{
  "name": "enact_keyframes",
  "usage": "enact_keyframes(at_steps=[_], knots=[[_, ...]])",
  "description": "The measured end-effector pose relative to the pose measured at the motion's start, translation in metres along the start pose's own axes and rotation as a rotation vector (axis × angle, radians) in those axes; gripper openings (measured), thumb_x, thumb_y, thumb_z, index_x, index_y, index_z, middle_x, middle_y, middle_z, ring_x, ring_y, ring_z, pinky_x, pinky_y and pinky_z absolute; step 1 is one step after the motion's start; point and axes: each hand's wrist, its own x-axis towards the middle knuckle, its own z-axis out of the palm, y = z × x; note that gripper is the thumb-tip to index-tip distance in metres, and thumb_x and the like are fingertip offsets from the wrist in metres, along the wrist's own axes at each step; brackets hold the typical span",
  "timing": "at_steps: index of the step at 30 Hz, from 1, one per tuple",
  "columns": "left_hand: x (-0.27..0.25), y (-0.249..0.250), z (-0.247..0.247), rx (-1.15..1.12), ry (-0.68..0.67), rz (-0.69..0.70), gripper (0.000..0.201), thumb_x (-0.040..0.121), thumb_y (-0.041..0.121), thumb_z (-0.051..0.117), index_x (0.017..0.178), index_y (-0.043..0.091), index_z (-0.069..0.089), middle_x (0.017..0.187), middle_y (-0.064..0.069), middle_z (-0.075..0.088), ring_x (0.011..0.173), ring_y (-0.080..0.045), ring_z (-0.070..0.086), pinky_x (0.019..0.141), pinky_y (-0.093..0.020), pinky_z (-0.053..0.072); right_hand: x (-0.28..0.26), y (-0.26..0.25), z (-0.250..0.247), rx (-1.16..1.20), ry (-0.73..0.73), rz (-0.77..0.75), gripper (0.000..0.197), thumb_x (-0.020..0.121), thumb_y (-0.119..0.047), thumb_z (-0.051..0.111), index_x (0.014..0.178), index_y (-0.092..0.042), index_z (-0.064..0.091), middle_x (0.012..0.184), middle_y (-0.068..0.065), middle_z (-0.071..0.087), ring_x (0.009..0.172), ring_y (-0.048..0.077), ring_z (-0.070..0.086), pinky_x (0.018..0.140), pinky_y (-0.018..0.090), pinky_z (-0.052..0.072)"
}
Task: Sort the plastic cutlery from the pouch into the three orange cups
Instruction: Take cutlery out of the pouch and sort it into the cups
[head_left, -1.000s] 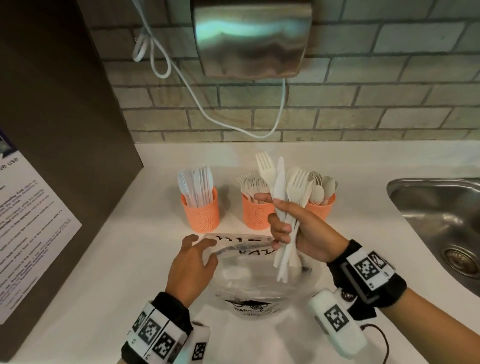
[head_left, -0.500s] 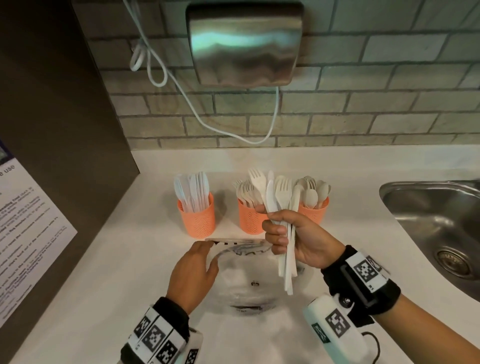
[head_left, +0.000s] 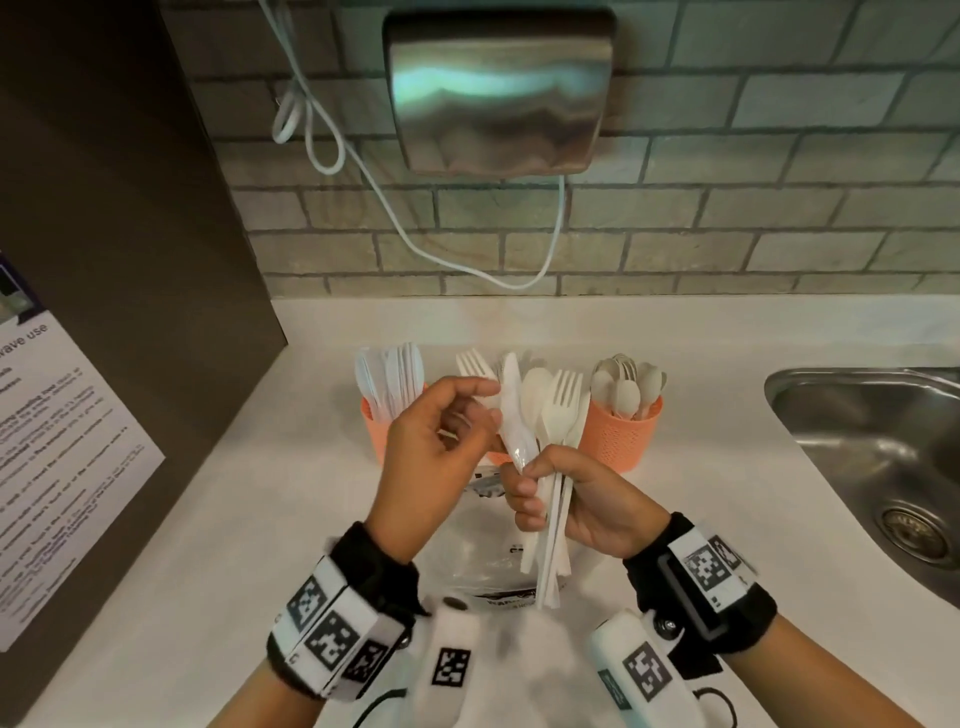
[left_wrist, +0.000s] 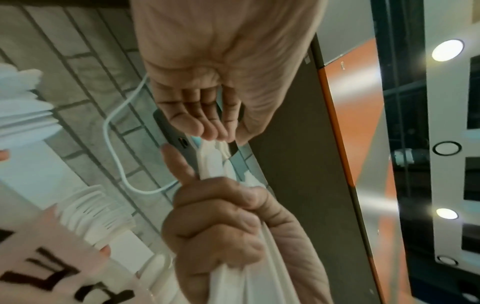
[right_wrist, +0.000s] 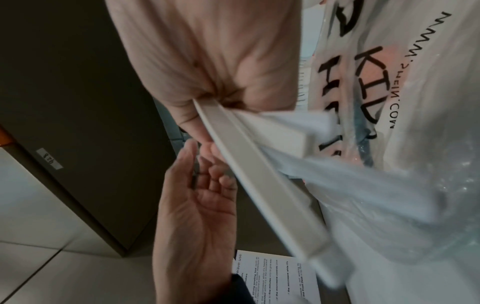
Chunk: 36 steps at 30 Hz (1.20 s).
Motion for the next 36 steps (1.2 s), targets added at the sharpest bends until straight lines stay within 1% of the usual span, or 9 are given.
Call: enact_keyframes(at_steps=[3, 7, 14, 17, 20, 23, 28, 32, 36], knots=[[0.005, 0.000, 0.010, 0.095, 0.003, -0.044, 0.027, 0.083, 0.014, 0.066, 0.105, 0.026, 0.057, 0.080, -0.003, 0.057, 0.069, -0.020, 0.059, 0.066, -0.023, 0.051, -0.001, 0.006, 0.002, -0.007, 0.009, -0.040, 0.021, 0.066, -0.011, 0.052, 0.086, -0.009, 0.057, 0.059, 0.001, 0.047, 0.047, 0.009, 0.043, 0.047, 0.020, 0.040], [0.009, -0.004, 0.014, 0.266, -0.049, -0.060, 0.038, 0.083, 0.020, 0.066, 0.120, 0.021, 0.056, 0.085, 0.001, 0.052, 0.059, -0.005, 0.047, 0.062, -0.010, 0.042, -0.007, 0.011, 0.001, -0.039, 0.025, -0.066, 0.007, 0.066, -0.011, 0.049, 0.070, -0.008, 0.054, 0.058, 0.001, 0.046, 0.045, 0.008, 0.042, 0.047, 0.021, 0.041], [0.009, -0.010, 0.014, 0.153, -0.108, -0.143, 0.053, 0.082, 0.012, 0.068, 0.129, 0.022, 0.048, 0.077, 0.002, 0.051, 0.060, -0.004, 0.046, 0.061, -0.011, 0.044, -0.014, 0.019, -0.001, -0.049, 0.047, -0.137, 0.011, 0.065, -0.017, 0.051, 0.063, -0.015, 0.062, 0.053, -0.002, 0.046, 0.043, 0.007, 0.041, 0.045, 0.020, 0.041], [0.004, -0.012, 0.014, 0.094, -0.066, -0.153, 0.049, 0.080, 0.011, 0.069, 0.122, 0.025, 0.047, 0.079, 0.003, 0.054, 0.066, -0.007, 0.052, 0.065, -0.013, 0.047, -0.016, 0.021, 0.000, -0.013, 0.097, -0.160, 0.007, 0.062, -0.015, 0.052, 0.064, -0.012, 0.059, 0.052, -0.001, 0.045, 0.043, 0.008, 0.040, 0.044, 0.020, 0.039], [-0.005, -0.016, 0.019, 0.025, 0.000, -0.211, 0.031, 0.080, 0.014, 0.070, 0.100, 0.024, 0.049, 0.079, 0.003, 0.055, 0.071, -0.014, 0.057, 0.068, -0.028, 0.051, -0.016, 0.022, -0.002, 0.067, 0.211, -0.240, 0.017, 0.061, -0.012, 0.053, 0.078, -0.008, 0.050, 0.055, 0.001, 0.043, 0.044, 0.009, 0.038, 0.044, 0.019, 0.036], [-0.016, -0.017, 0.029, 0.042, -0.075, -0.261, 0.014, 0.079, 0.026, 0.071, 0.082, 0.019, 0.059, 0.071, 0.001, 0.063, 0.064, -0.011, 0.057, 0.063, -0.027, 0.048, -0.019, 0.022, -0.001, -0.009, 0.293, -0.309, 0.013, 0.062, -0.010, 0.054, 0.075, -0.006, 0.052, 0.055, 0.002, 0.043, 0.045, 0.010, 0.038, 0.045, 0.020, 0.036], [-0.022, -0.016, 0.035, 0.148, -0.118, -0.225, 0.023, 0.079, 0.033, 0.071, 0.073, 0.013, 0.062, 0.066, -0.008, 0.070, 0.064, -0.026, 0.068, 0.071, -0.043, 0.056, -0.022, 0.028, 0.005, -0.204, 0.353, -0.317, 0.006, 0.072, -0.010, 0.045, 0.074, -0.007, 0.051, 0.051, -0.001, 0.044, 0.044, 0.009, 0.040, 0.045, 0.019, 0.037], [-0.018, -0.010, 0.033, 0.208, -0.096, -0.173, 0.027, 0.082, 0.025, 0.068, 0.061, 0.021, 0.052, 0.056, 0.004, 0.059, 0.051, -0.007, 0.055, 0.059, -0.028, 0.049, -0.025, 0.031, 0.004, -0.121, 0.352, -0.311, 0.013, 0.072, -0.009, 0.045, 0.083, -0.006, 0.049, 0.054, 0.002, 0.040, 0.043, 0.010, 0.037, 0.042, 0.020, 0.036], [-0.004, 0.000, 0.032, -0.071, -0.028, -0.225, 0.019, 0.094, 0.017, 0.050, 0.077, 0.018, 0.042, 0.068, -0.005, 0.065, 0.055, -0.006, 0.064, 0.056, -0.022, 0.054, -0.026, 0.031, 0.004, -0.081, 0.327, -0.281, 0.029, 0.070, -0.009, 0.042, 0.098, -0.007, 0.050, 0.054, 0.001, 0.041, 0.042, 0.008, 0.033, 0.040, 0.018, 0.033]])
